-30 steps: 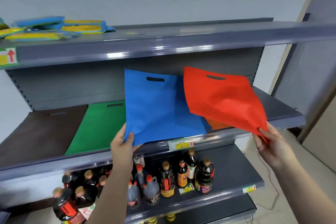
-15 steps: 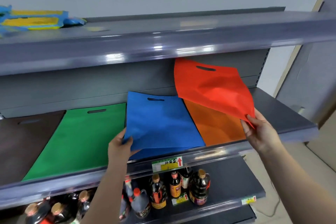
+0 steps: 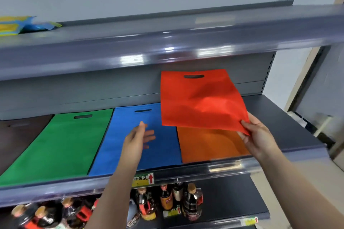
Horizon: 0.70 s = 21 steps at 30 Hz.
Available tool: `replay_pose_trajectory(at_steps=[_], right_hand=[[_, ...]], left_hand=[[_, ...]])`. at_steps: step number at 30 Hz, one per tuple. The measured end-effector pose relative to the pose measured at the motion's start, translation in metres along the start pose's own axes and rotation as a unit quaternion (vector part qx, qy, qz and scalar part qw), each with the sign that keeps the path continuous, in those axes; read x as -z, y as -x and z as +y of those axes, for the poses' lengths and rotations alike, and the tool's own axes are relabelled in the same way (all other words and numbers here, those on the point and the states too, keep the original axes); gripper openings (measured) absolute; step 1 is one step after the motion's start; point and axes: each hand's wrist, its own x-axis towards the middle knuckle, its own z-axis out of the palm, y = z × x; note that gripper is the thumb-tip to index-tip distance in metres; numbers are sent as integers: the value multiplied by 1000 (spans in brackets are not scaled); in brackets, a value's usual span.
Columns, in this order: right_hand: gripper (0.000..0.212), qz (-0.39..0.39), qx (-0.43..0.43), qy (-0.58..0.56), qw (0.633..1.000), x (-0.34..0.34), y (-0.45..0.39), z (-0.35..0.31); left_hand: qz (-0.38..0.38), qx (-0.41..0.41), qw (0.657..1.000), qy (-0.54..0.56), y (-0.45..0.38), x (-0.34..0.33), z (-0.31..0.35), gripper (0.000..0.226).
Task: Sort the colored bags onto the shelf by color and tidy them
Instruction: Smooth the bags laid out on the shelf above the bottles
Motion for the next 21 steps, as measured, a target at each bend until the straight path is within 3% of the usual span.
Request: replay_pose_trajectory(at_steps=[2,4,8,15,21], right_hand=[[35,-15,-4,22,1000,22,-4,-17],[34,-20,-5,34,999,50,-8,-36],[34,-3,4,66,998,113,-16,-71],[37,46,10,139,989,209,-29,-122],[40,68,1,202,977,255,-43,-138]], left_hand=[[-48,36,994,93,6,-41,11,27],[-49,51,992,107,9,-81,13,16],[-44,15,998,-38,10,-154,0,38],[-75,-72,978,-179,29,-265,-4,43],[-79,-112,950,-280,34,-314,-4,38]])
